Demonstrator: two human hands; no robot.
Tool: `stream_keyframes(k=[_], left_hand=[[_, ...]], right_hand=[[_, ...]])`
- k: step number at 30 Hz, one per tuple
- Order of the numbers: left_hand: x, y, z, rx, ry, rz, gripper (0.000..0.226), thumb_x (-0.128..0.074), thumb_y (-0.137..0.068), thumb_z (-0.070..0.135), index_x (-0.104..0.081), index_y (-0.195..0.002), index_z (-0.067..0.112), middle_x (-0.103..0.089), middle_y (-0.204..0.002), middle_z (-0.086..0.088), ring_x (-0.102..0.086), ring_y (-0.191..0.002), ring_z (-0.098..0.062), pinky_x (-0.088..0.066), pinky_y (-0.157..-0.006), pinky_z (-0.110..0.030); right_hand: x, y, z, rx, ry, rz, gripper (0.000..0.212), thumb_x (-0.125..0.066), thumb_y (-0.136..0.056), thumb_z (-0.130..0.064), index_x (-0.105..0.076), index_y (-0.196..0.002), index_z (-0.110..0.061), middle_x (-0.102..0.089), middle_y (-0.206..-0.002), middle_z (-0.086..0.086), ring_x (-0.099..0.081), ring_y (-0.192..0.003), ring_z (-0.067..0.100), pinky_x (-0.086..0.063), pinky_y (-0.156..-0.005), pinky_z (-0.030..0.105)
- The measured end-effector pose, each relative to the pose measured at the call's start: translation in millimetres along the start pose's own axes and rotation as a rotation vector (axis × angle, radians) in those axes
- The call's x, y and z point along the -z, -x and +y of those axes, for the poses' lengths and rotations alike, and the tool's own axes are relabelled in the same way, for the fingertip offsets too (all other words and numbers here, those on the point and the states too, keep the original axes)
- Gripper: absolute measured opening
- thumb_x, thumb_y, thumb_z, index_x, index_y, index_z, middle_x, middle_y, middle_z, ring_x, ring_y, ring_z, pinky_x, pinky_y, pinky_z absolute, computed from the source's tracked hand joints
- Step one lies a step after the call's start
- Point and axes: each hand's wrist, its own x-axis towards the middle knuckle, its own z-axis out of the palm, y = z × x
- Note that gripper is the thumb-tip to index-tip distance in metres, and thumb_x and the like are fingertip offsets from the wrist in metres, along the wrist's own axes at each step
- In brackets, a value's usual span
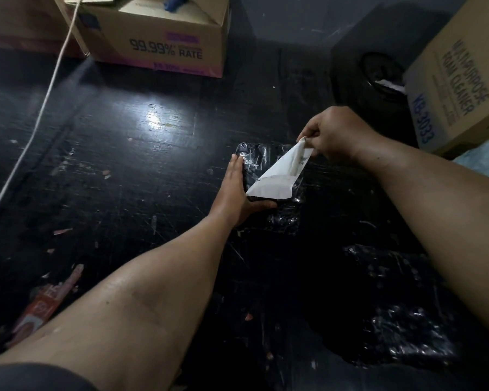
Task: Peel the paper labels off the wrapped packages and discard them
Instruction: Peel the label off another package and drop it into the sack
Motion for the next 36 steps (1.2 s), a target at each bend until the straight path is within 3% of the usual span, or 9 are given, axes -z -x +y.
stream_keyframes(k=[7, 12, 15, 19, 24, 28, 30, 33, 36], left_hand=[[0.3, -0.6, -1.2, -0.005, -0.017, 0.002, 0.141, -0.092, -0.058, 0.054, -0.003, -0.162, 0.019, 0.008, -0.169, 0.008, 0.004, -0.153, -0.007, -0.009, -0.124, -0.032], [0.7, -1.5, -2.6, 0.001, -0.034, 0.006, 0.144, -0.093, -0.055, 0.057, -0.003, -0.162, 0.019, 0.007, -0.169, 0.008, 0.003, -0.153, -0.006, -0.009, -0.121, -0.026], [1.0, -1.3, -2.4, -0.001, -0.033, 0.001, 0.144, -0.092, -0.055, 0.057, -0.003, -0.162, 0.019, 0.008, -0.169, 0.008, 0.003, -0.153, -0.006, -0.009, -0.121, -0.026], [0.7, -1.1, -1.2, -0.002, -0.038, 0.002, 0.144, -0.092, -0.056, 0.056, -0.002, -0.162, 0.017, 0.009, -0.169, 0.008, 0.003, -0.153, -0.006, -0.010, -0.122, -0.027], [1.1, -2.1, -2.0, -0.004, -0.040, 0.001, 0.145, -0.093, -0.055, 0.056, -0.002, -0.162, 0.017, 0.009, -0.169, 0.007, 0.004, -0.153, -0.007, -0.010, -0.123, -0.030], [1.2, -2.0, -1.4, -0.002, -0.046, -0.007, 0.145, -0.092, -0.056, 0.056, -0.001, -0.162, 0.017, 0.010, -0.169, 0.007, 0.004, -0.153, -0.008, -0.010, -0.123, -0.029], [1.4, -1.8, -2.1, 0.003, -0.038, -0.005, 0.145, -0.092, -0.056, 0.055, -0.001, -0.162, 0.017, 0.010, -0.169, 0.007, 0.003, -0.153, -0.008, -0.009, -0.123, -0.030], [2.3, -0.8, -3.0, 0.008, -0.033, 0.001, 0.146, -0.092, -0.055, 0.056, -0.001, -0.161, 0.017, 0.009, -0.169, 0.006, 0.004, -0.153, -0.009, -0.009, -0.124, -0.032], [2.4, -2.1, -0.7, 0.005, -0.051, 0.001, 0.146, -0.091, -0.054, 0.057, -0.001, -0.161, 0.017, 0.008, -0.169, 0.005, 0.004, -0.153, -0.010, -0.007, -0.124, -0.032]], right_hand=[[0.3, 0.7, 2.1, -0.015, 0.000, 0.004, 0.012, -0.067, -0.088, -0.012, -0.077, -0.087, -0.019, -0.068, -0.078, -0.005, -0.068, -0.074, 0.011, -0.056, -0.076, 0.027], [-0.3, 1.2, 5.0, -0.040, -0.031, -0.009, 0.011, -0.068, -0.086, -0.010, -0.076, -0.085, -0.018, -0.071, -0.077, -0.002, -0.070, -0.067, 0.012, -0.050, -0.061, 0.021], [-0.4, 1.3, 4.3, -0.044, -0.039, -0.004, 0.010, -0.068, -0.087, -0.010, -0.076, -0.086, -0.017, -0.070, -0.078, 0.000, -0.069, -0.069, 0.012, -0.052, -0.066, 0.023], [0.6, -0.2, 4.3, -0.051, -0.031, -0.008, 0.010, -0.068, -0.087, -0.011, -0.076, -0.086, -0.018, -0.068, -0.072, -0.005, -0.064, -0.053, 0.002, -0.047, -0.057, 0.020], [1.8, -0.1, 5.4, -0.068, -0.047, -0.010, 0.010, -0.069, -0.086, -0.010, -0.076, -0.085, -0.017, -0.072, -0.076, 0.001, -0.070, -0.066, 0.011, -0.048, -0.059, 0.017], [2.0, 2.2, 7.8, -0.081, -0.040, -0.023, 0.010, -0.067, -0.088, -0.011, -0.076, -0.087, -0.016, -0.065, -0.064, -0.008, -0.061, -0.046, -0.004, -0.040, -0.045, 0.008], [4.7, 3.9, 9.4, -0.085, -0.016, -0.006, 0.011, -0.066, -0.089, -0.012, -0.076, -0.091, -0.014, -0.067, -0.068, -0.004, -0.061, -0.052, 0.002, -0.041, -0.051, 0.013], [27.7, 4.9, 13.7, -0.124, 0.029, 0.121, 0.014, -0.067, -0.090, -0.016, -0.076, -0.100, -0.013, -0.073, -0.093, 0.009, -0.061, -0.078, 0.015, -0.039, -0.072, 0.020], [59.8, 7.0, 18.8, -0.125, 0.089, 0.161, 0.018, -0.067, -0.089, -0.020, -0.075, -0.103, -0.013, -0.073, -0.098, 0.012, -0.058, -0.079, 0.016, -0.037, -0.072, 0.023]])
